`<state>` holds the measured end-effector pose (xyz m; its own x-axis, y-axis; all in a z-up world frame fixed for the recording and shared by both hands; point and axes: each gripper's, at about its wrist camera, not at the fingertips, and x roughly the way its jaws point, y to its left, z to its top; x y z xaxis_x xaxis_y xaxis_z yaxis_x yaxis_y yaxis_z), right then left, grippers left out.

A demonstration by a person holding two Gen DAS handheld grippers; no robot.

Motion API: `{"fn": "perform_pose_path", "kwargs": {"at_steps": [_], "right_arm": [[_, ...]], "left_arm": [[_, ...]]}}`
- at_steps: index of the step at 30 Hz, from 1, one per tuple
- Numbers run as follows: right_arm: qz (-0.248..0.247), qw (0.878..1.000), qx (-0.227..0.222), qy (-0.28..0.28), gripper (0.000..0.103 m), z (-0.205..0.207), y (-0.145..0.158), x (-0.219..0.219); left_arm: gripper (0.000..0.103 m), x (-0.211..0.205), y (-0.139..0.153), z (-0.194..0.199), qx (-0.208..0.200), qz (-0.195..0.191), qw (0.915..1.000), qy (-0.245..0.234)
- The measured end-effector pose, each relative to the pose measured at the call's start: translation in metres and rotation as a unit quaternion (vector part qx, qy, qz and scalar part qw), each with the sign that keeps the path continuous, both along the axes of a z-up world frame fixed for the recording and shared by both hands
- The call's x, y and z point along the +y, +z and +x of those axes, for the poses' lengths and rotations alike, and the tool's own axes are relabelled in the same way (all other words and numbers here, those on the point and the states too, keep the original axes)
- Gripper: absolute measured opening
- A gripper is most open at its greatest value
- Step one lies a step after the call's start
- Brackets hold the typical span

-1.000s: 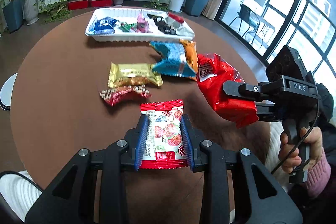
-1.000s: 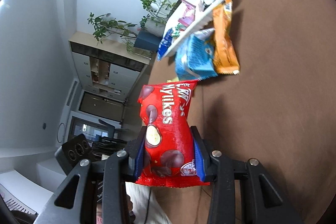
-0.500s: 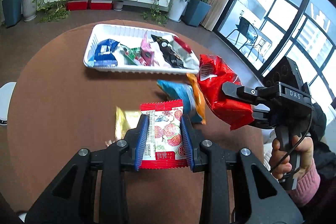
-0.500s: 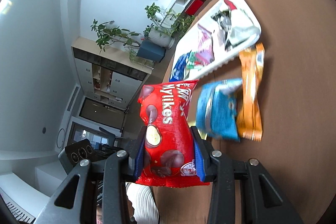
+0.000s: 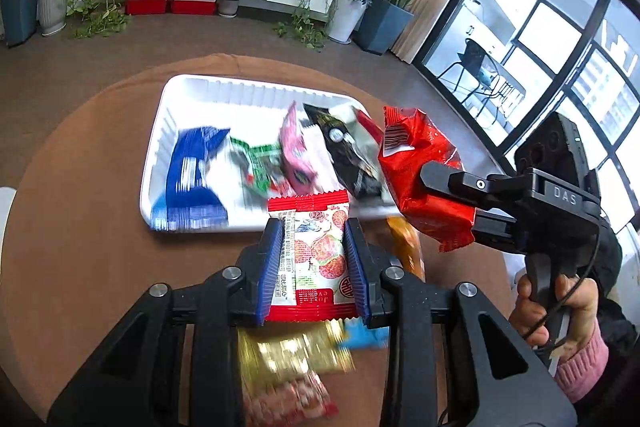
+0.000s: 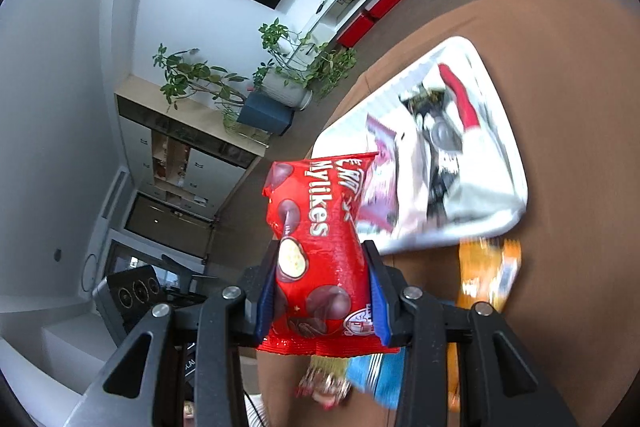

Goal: Organize snacks
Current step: 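Carry the candy and red bag over the white tray with both tools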

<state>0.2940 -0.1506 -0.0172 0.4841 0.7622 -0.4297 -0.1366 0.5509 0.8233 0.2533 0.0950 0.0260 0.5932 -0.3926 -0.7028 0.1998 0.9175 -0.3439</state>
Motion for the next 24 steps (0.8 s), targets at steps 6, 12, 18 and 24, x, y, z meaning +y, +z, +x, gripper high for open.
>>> {"fn": "perform_pose_path", "kwargs": {"at_steps": [6,12,18,24], "right_arm": [[-0.028,1.000,-0.001,-0.010,0.041,0.043,0.001,0.007],[-0.049,0.999,0.002,-0.017,0.041,0.072,-0.005,0.013],[-0.077,0.997,-0.006,-0.020,0.041,0.092,-0.008,0.016],[-0.106,0.994,-0.015,-0.023,0.042,0.105,-0.008,0.024]], "left_arm": [[0.029,0.000,-0.009,0.055,0.009,0.003,0.9999,0.008],[0.029,-0.004,-0.018,0.096,0.016,0.017,0.9997,0.011],[0.029,-0.003,-0.030,0.123,0.023,0.030,0.9991,0.019],[0.030,-0.008,-0.041,0.138,0.024,0.043,0.9985,0.024]]}}
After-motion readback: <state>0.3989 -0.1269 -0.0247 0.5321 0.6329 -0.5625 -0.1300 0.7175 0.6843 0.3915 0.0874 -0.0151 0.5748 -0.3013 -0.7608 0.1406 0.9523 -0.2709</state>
